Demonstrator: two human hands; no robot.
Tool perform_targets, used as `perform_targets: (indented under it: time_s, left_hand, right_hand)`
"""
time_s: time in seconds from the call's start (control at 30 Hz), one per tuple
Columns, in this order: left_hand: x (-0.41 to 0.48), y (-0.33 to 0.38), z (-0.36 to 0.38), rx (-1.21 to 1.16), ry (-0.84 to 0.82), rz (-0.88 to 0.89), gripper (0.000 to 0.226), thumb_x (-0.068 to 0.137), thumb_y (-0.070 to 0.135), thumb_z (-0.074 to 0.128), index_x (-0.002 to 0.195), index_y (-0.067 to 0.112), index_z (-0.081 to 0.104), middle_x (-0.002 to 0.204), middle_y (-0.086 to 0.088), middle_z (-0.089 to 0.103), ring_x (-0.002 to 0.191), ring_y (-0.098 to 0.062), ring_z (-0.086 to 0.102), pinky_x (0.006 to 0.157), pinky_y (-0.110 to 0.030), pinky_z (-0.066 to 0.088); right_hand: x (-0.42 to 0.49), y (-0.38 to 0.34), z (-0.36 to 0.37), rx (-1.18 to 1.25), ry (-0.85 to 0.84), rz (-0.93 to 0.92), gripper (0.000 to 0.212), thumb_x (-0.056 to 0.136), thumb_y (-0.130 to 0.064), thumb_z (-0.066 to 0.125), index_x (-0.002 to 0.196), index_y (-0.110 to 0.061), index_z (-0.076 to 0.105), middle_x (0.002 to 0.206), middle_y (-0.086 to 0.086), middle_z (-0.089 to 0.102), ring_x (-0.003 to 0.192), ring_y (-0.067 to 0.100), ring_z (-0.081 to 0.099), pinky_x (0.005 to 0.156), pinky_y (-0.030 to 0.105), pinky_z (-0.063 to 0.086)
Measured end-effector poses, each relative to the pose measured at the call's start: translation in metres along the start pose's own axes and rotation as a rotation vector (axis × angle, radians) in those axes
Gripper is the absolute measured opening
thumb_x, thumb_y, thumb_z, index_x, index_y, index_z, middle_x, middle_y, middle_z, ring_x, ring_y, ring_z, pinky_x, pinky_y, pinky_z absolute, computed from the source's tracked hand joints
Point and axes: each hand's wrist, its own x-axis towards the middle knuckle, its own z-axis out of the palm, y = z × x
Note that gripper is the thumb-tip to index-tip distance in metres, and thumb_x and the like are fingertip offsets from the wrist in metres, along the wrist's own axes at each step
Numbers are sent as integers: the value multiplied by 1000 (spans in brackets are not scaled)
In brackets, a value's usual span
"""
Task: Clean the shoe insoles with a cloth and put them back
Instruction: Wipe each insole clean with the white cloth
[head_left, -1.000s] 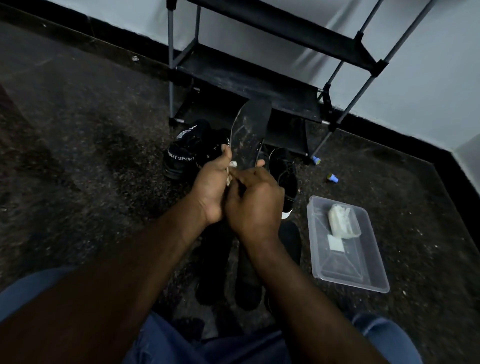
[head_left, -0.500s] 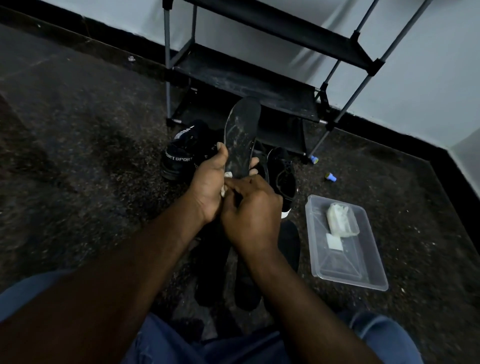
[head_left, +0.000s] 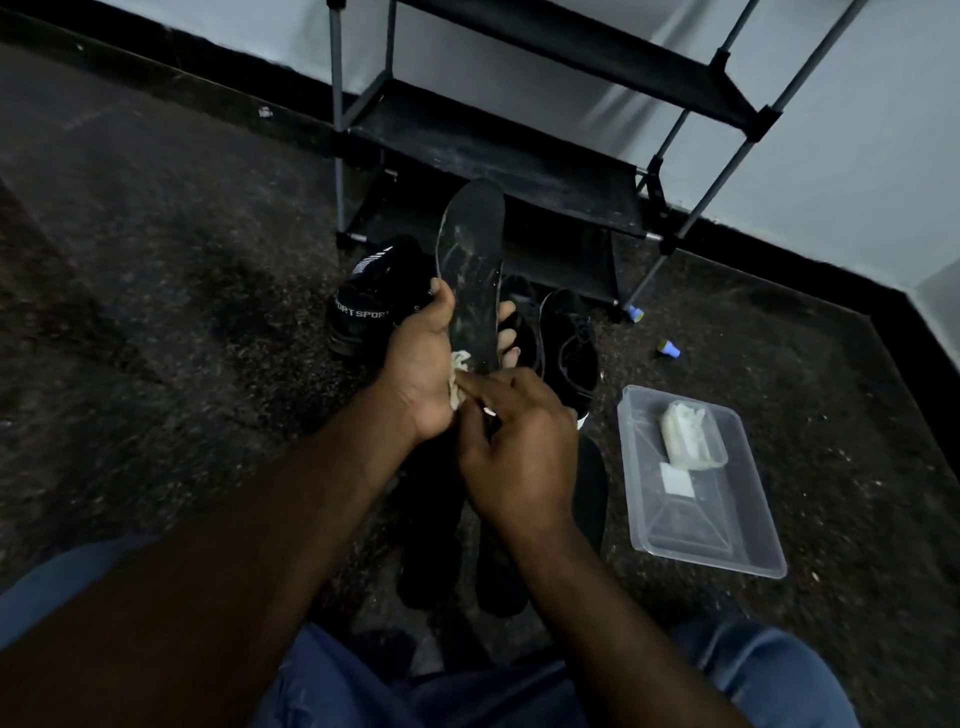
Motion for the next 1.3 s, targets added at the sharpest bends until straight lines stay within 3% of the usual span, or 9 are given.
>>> perform_targets:
  time_s: [0.07, 0.2, 0.33, 0.57, 0.73, 0.83, 1.0, 1.1, 1.3]
  left_hand:
    - [-1, -2, 3, -65, 12, -3, 75, 101, 66, 41, 124, -1, 67, 108, -12, 71, 92, -20, 67, 93, -36, 57]
    - [-1, -5, 7, -152, 50, 24, 64, 99, 55, 57, 119, -5, 65, 110, -14, 69, 95, -24, 71, 88, -39, 63]
    - [-3, -4, 9, -181, 27, 30, 69, 97, 64, 50, 113, -1, 65, 98, -9, 70, 84, -21, 72, 75, -32, 64]
    - [1, 0, 6, -199, -9, 60, 84, 90, 80, 39, 121, 6, 62, 95, -5, 69, 81, -17, 70, 80, -29, 62]
    - [-1, 1, 5, -152, -26, 94, 93, 89, 84, 33, 124, 4, 64, 95, -8, 70, 79, -19, 69, 78, -33, 62]
    - [-2, 1, 6, -127, -20, 99, 95, 90, 82, 35, 133, 2, 63, 98, -9, 70, 81, -20, 70, 80, -39, 63]
    - [-3, 3, 13, -144, -17, 96, 95, 92, 79, 35, 142, 1, 57, 96, -6, 67, 80, -18, 69, 81, -38, 64]
    - [-1, 1, 13, -149, -3, 92, 96, 92, 80, 35, 141, 0, 57, 99, -6, 65, 79, -18, 67, 83, -37, 62]
    - [1, -6, 7, -126, 79, 106, 88, 91, 77, 42, 128, 1, 67, 116, -15, 69, 88, -23, 74, 79, -41, 62]
  right_hand:
    - [0, 3, -2, -1, 37, -8, 26, 87, -22, 63, 107, -28, 79, 95, -7, 69, 90, 18, 67, 74, 44, 52]
    - [-2, 0, -1, 9, 34, -7, 26, 88, -21, 62, 108, -27, 79, 96, -5, 70, 91, 20, 67, 75, 45, 53]
    - [-3, 4, -4, -71, 37, 2, 26, 88, -25, 63, 108, -30, 78, 99, -8, 71, 94, 20, 66, 78, 44, 50]
    - [11, 19, -6, -55, 56, 89, 30, 86, -34, 55, 103, -29, 80, 98, -5, 73, 91, 23, 66, 78, 47, 54]
    - [9, 3, 2, 150, 78, 119, 19, 83, -18, 70, 98, -23, 81, 96, -5, 76, 91, 17, 71, 80, 44, 59]
    - [7, -6, 0, 219, 46, 124, 20, 84, -17, 71, 100, -25, 80, 98, -10, 76, 93, 11, 70, 81, 42, 59]
    - [12, 15, -10, -18, 21, 32, 20, 86, -31, 62, 99, -29, 77, 97, -10, 72, 93, 20, 64, 79, 46, 53]
    - [18, 24, -9, -56, 32, 73, 20, 84, -28, 63, 98, -28, 78, 95, -9, 72, 90, 20, 63, 77, 46, 53]
    - [3, 0, 1, 256, 47, 166, 18, 85, -15, 71, 95, -27, 78, 94, -13, 75, 85, 12, 69, 76, 44, 58]
